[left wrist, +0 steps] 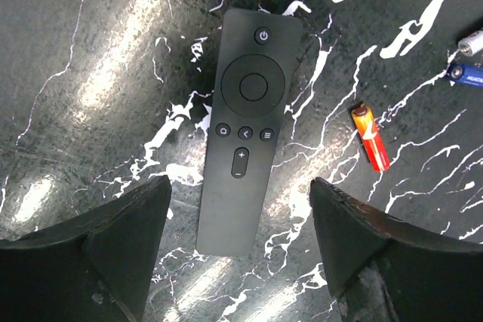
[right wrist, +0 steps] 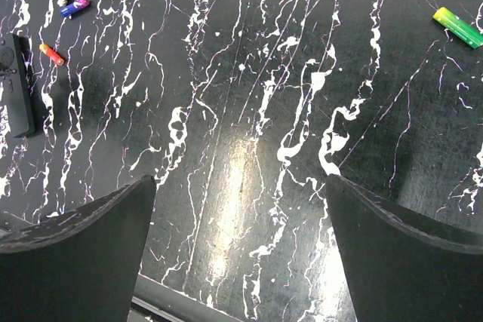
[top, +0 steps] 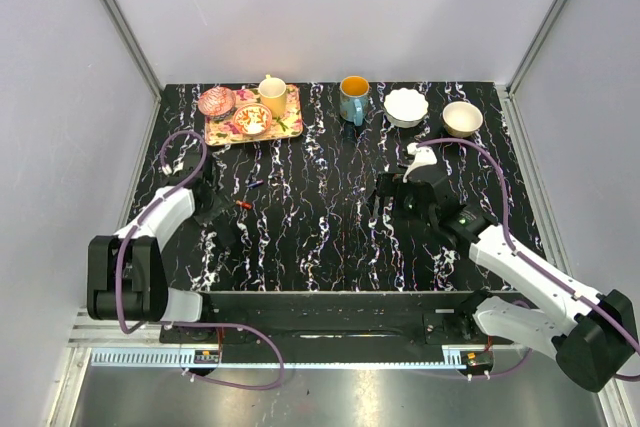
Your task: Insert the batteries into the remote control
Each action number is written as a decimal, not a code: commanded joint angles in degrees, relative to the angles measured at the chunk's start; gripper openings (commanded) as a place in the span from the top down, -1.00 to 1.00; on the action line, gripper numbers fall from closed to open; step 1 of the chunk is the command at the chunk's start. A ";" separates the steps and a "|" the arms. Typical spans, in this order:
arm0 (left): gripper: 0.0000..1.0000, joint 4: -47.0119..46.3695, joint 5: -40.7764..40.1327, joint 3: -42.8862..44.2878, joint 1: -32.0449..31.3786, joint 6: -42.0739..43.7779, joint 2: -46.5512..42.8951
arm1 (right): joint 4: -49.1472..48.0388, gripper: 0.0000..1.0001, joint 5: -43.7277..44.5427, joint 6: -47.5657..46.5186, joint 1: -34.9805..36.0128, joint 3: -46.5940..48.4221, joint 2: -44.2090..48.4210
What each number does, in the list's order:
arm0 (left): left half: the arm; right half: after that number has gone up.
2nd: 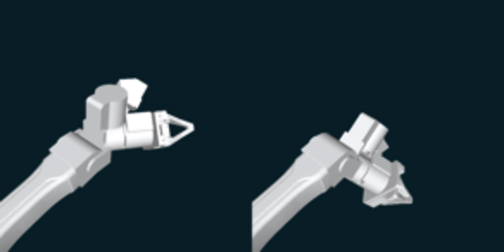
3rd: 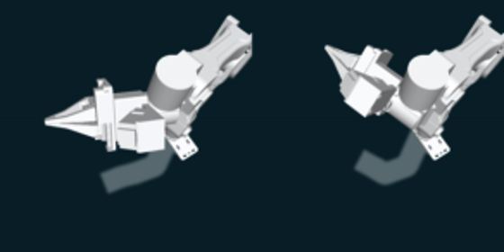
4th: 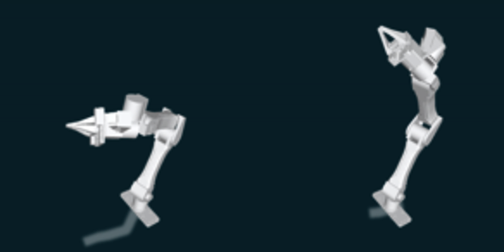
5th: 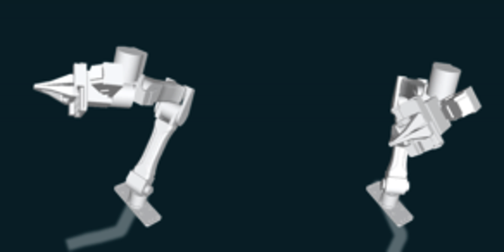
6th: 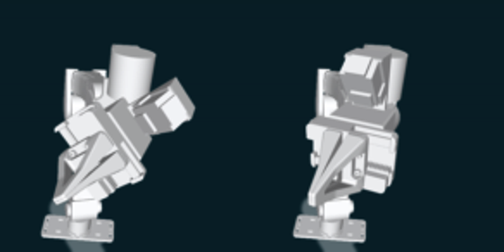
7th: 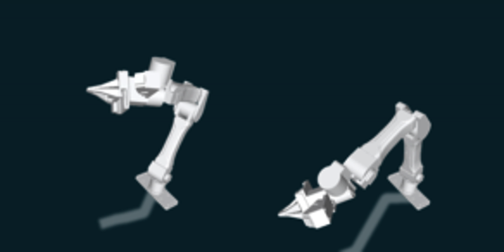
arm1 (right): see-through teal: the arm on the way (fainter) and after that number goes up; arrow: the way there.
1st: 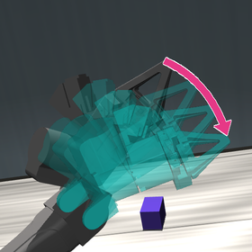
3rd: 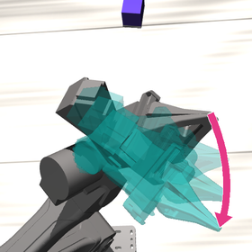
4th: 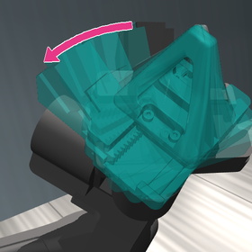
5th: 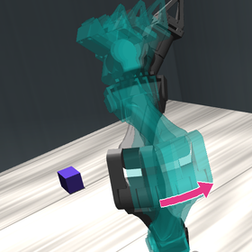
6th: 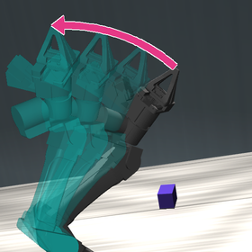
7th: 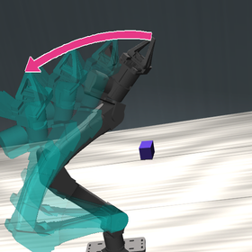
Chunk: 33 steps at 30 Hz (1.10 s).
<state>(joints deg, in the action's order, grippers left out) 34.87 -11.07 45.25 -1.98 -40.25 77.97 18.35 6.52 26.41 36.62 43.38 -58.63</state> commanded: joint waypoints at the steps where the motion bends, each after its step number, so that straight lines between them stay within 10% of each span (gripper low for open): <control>1: -0.57 -1.74 -1.76 3.43 1.27 1.75 1.83 | -0.77 -0.99 -0.72 0.30 0.03 0.13 1.32; 33: -0.25 -4.55 -0.44 6.07 4.09 2.90 14.75 | -1.65 -0.99 -0.55 0.39 0.03 -0.40 0.98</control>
<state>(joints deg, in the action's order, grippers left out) 31.62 -11.33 50.11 1.83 -37.80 90.65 18.33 6.35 26.41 36.64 42.78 -58.13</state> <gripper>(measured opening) 0.646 0.994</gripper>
